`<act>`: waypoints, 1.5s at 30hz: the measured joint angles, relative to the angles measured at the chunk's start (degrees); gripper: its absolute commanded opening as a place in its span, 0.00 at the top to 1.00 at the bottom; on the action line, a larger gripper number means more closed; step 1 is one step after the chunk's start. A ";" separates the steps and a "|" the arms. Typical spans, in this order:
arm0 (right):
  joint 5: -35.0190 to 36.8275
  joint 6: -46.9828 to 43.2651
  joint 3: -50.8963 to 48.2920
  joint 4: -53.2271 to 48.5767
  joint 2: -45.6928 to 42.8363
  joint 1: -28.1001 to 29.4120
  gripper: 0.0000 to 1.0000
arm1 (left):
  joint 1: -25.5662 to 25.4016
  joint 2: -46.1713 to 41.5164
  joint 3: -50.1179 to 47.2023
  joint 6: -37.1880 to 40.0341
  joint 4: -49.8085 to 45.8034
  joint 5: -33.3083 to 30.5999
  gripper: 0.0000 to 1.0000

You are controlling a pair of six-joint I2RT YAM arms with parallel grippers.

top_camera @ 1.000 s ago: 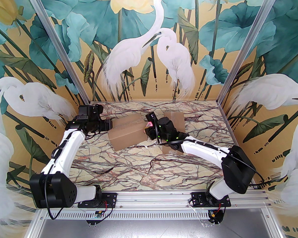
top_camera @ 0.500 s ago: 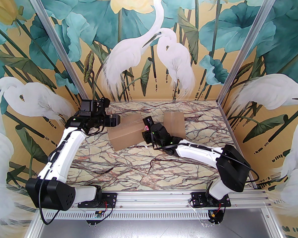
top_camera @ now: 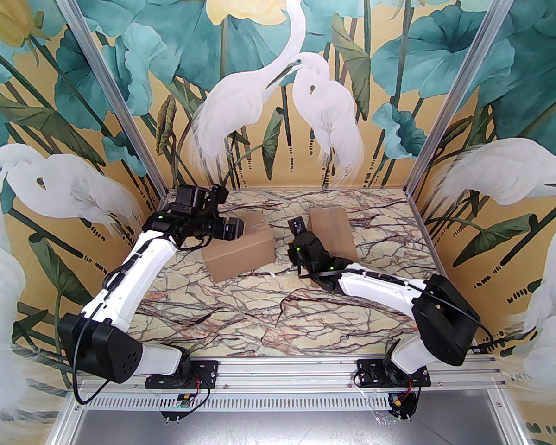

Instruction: Unpack the express box

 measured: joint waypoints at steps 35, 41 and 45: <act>-20.72 -11.54 7.50 8.98 11.45 4.57 1.00 | 13.42 -0.44 -7.98 -9.40 3.34 -5.07 0.01; -22.21 -9.70 2.29 11.89 7.13 9.09 1.00 | 13.33 -2.25 -10.14 -1.09 6.45 -4.15 0.01; -20.35 -7.30 0.98 14.16 5.75 8.63 1.00 | 12.92 -7.93 -13.55 6.25 8.66 -3.02 0.01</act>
